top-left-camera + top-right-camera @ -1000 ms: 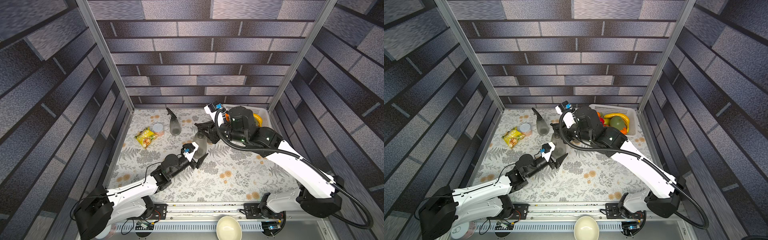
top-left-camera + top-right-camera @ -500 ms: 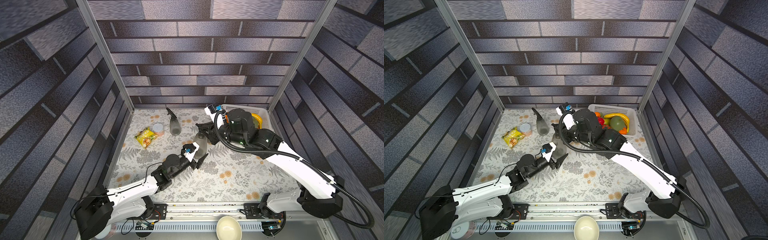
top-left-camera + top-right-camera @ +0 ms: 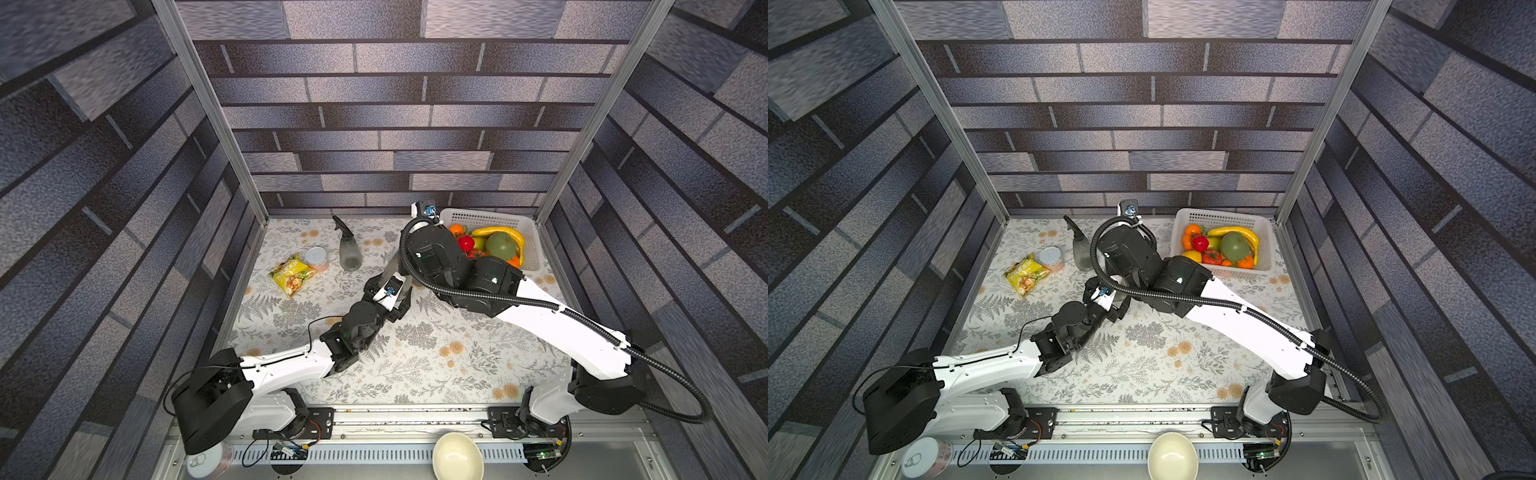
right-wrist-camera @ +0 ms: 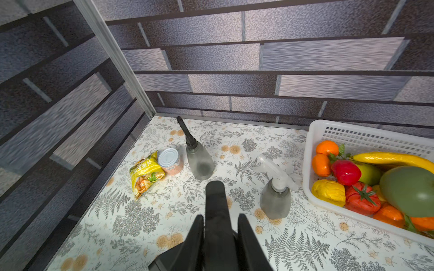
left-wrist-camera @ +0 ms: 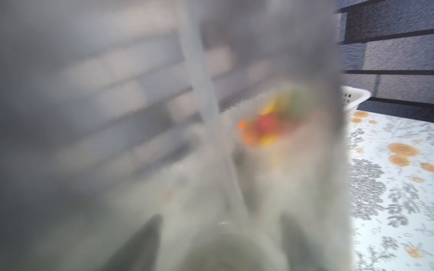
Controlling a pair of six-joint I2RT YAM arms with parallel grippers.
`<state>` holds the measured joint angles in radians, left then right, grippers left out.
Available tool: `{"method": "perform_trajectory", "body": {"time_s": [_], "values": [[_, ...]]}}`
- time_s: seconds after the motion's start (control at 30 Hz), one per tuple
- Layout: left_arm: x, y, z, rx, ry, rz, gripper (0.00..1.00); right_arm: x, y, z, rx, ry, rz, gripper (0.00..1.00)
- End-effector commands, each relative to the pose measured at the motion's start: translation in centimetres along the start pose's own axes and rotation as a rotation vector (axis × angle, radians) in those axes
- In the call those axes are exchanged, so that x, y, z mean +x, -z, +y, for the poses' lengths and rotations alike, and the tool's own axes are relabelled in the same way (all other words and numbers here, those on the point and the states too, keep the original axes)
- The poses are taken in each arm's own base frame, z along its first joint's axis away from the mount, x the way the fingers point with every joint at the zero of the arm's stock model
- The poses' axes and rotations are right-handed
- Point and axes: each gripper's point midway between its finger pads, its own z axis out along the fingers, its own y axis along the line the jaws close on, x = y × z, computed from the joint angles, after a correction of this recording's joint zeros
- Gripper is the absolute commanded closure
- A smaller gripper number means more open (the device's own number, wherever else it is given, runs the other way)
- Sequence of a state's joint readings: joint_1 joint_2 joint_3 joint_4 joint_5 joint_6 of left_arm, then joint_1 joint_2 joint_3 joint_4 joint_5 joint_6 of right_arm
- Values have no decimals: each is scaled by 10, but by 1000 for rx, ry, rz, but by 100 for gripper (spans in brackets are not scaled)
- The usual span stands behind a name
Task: Attach spray nozzles to spray bottles
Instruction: Screw the spray nozzle on the spray bottle.
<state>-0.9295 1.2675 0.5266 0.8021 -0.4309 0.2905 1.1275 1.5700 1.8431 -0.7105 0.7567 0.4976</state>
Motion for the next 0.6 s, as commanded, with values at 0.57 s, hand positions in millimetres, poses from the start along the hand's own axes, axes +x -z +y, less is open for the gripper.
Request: {"method": "perform_trajectory", "body": {"time_s": [0.57], "values": [[-68, 13, 0, -57, -29, -292, 23, 26, -8, 21, -28, -115, 24, 69]]}}
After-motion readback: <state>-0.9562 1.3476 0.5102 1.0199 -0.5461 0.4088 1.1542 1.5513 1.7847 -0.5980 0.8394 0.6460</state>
